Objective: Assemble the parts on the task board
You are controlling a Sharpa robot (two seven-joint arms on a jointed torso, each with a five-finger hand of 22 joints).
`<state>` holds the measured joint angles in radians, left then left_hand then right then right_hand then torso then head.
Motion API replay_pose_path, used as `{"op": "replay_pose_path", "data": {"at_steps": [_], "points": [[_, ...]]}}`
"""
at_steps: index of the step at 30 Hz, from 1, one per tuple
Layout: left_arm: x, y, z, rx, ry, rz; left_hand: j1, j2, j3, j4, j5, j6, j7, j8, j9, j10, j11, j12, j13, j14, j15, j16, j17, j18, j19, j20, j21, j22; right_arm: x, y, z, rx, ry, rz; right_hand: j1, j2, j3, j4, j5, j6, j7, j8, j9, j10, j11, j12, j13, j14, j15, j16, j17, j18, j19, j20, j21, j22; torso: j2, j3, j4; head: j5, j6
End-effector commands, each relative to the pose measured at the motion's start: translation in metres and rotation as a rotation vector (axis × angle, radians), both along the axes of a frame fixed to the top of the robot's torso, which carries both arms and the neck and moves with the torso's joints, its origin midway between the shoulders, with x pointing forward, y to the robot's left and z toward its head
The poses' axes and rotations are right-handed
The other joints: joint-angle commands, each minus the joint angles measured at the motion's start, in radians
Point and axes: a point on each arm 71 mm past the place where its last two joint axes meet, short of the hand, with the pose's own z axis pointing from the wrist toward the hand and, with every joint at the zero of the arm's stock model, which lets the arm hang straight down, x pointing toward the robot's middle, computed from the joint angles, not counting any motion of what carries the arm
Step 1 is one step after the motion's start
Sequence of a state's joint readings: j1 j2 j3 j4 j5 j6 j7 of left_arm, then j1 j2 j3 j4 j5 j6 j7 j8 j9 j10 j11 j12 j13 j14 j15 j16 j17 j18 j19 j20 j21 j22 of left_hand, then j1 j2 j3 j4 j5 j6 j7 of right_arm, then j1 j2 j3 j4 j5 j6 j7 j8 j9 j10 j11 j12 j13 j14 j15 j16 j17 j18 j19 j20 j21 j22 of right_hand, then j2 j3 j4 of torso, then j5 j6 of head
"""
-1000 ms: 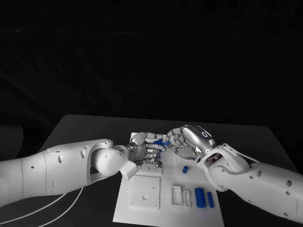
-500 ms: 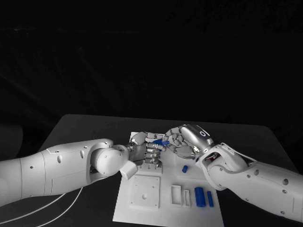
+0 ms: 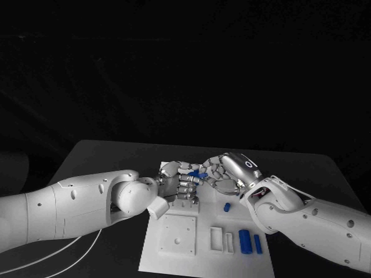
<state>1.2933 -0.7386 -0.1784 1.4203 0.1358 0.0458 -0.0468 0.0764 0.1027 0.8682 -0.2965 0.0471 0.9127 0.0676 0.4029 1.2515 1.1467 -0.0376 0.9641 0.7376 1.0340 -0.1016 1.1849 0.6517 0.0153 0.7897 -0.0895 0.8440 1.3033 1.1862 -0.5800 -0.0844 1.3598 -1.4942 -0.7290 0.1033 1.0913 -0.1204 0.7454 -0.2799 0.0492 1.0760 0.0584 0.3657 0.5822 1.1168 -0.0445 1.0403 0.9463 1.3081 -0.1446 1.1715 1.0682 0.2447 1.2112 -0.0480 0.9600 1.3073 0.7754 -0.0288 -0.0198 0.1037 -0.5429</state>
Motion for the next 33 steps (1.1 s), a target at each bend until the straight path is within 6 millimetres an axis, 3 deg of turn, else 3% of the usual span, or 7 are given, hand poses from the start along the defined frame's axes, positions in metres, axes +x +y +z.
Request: {"op": "replay_pose_path", "data": {"at_steps": [1, 9, 18, 33], "points": [[0.0015, -0.0003, 0.0027, -0.022, -0.017, 0.019, 0.011, 0.179, 0.003, 0.002, 0.002, -0.005, 0.003, -0.008, -0.002, -0.009, -0.001, -0.003, -0.002, -0.005, 0.001, -0.001, -0.002, -0.015, -0.008, -0.100, -0.005, -0.002, -0.0010, 0.0017, -0.0010, -0.006, 0.002, 0.014, 0.009, 0.003, 0.006, -0.002, 0.000, 0.013, 0.007, 0.003, 0.002, 0.010, 0.000, 0.001, -0.001, 0.001, -0.005, 0.004, 0.001, 0.017, 0.002, -0.004, 0.005, 0.013, 0.001, -0.0007, -0.0010, 0.001, 0.000], [0.0016, -0.0006, 0.0034, -0.040, -0.012, 0.028, 0.037, 0.193, 0.024, 0.004, 0.002, 0.000, 0.003, -0.016, -0.007, -0.009, -0.001, -0.002, -0.006, -0.006, 0.002, 0.002, -0.008, -0.015, -0.008, -0.101, -0.003, -0.006, -0.0010, 0.0014, -0.0042, -0.007, 0.008, 0.012, 0.008, 0.002, 0.007, -0.002, 0.000, 0.013, 0.007, 0.003, 0.002, 0.010, 0.000, 0.001, -0.002, 0.001, -0.005, 0.004, 0.001, 0.017, 0.002, -0.004, 0.005, 0.012, 0.000, -0.0004, 0.0000, 0.001, -0.003], [0.0017, -0.0015, 0.0038, -0.052, -0.011, 0.023, 0.110, 0.194, 0.103, 0.010, 0.002, 0.001, 0.005, -0.034, -0.014, -0.012, 0.000, -0.008, -0.018, -0.011, 0.003, 0.000, -0.023, -0.015, -0.008, -0.101, -0.005, -0.017, -0.0017, 0.0019, -0.0058, -0.004, 0.012, 0.015, 0.008, 0.002, 0.008, -0.002, 0.000, 0.013, 0.007, 0.002, 0.003, 0.010, 0.000, 0.000, -0.002, 0.001, -0.006, 0.004, 0.001, 0.017, 0.003, -0.004, 0.005, 0.012, 0.000, -0.0007, 0.0002, 0.002, -0.005], [0.0035, -0.0008, 0.0019, -0.034, -0.001, 0.028, 0.149, 0.194, 0.106, 0.009, 0.001, -0.012, 0.015, -0.064, -0.033, -0.019, 0.011, -0.019, -0.031, -0.019, 0.013, -0.006, -0.039, -0.015, -0.016, -0.092, -0.006, -0.025, -0.0017, 0.0008, -0.0057, 0.001, 0.011, 0.020, 0.009, -0.001, 0.011, -0.001, 0.000, 0.012, 0.008, 0.001, 0.003, 0.010, 0.000, -0.001, -0.003, 0.001, -0.005, 0.003, 0.001, 0.017, 0.003, -0.004, 0.005, 0.012, 0.000, 0.0001, -0.0011, 0.004, -0.008]]}}
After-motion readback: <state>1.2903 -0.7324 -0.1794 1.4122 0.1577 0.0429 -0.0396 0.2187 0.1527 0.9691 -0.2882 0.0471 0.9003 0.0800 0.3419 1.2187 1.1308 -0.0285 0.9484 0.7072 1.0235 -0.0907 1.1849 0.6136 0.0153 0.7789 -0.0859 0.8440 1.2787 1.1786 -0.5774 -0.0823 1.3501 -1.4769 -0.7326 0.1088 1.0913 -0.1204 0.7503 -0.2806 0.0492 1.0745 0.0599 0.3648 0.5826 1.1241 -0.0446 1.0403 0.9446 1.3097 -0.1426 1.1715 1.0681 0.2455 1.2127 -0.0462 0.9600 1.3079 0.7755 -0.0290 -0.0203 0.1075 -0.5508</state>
